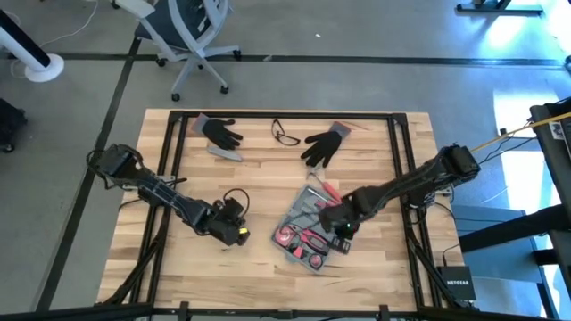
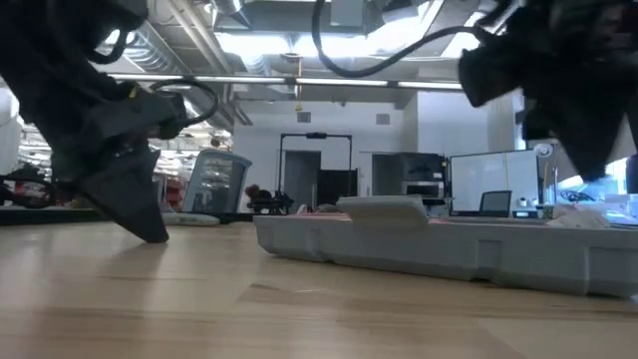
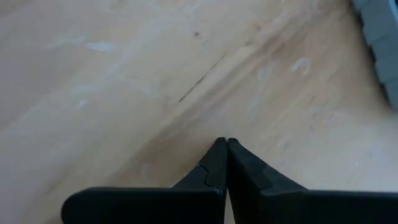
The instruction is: Prefit tool cases
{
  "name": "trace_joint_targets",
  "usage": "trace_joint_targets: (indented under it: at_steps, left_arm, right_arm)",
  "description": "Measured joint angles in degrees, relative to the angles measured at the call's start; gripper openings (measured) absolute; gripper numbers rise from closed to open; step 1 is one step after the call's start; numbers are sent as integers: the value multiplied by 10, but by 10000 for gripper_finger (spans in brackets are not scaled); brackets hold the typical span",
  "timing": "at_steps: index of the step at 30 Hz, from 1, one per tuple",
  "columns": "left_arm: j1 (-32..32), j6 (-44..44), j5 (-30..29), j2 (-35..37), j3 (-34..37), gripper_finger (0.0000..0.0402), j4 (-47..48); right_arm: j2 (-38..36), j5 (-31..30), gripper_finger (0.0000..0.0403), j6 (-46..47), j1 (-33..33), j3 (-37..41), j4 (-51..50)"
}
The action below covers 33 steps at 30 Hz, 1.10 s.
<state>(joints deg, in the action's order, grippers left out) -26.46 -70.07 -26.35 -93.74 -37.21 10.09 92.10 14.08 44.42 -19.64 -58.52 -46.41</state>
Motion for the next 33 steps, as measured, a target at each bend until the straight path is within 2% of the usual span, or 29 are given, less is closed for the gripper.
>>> trace_joint_targets:
  at_steps: [7, 13, 17, 24, 33]
  left_arm:
    - [10, -8, 8, -19, -1, 0, -31]
    - [12, 27, 15, -19, -1, 0, -36]
    - [11, 77, 31, -18, -1, 0, -31]
    - [-25, 89, 25, -3, 0, 0, -15]
    - [-67, 19, 17, 7, 0, 0, 19]
  right_arm:
    - [41, 9, 0, 82, -48, 8, 97]
    - [76, 26, 0, 122, -73, 8, 154]
    - [101, 25, 0, 152, -74, 8, 212]
    - [140, 15, 0, 226, -64, 7, 354]
    - [191, -56, 0, 172, -15, -62, 397]
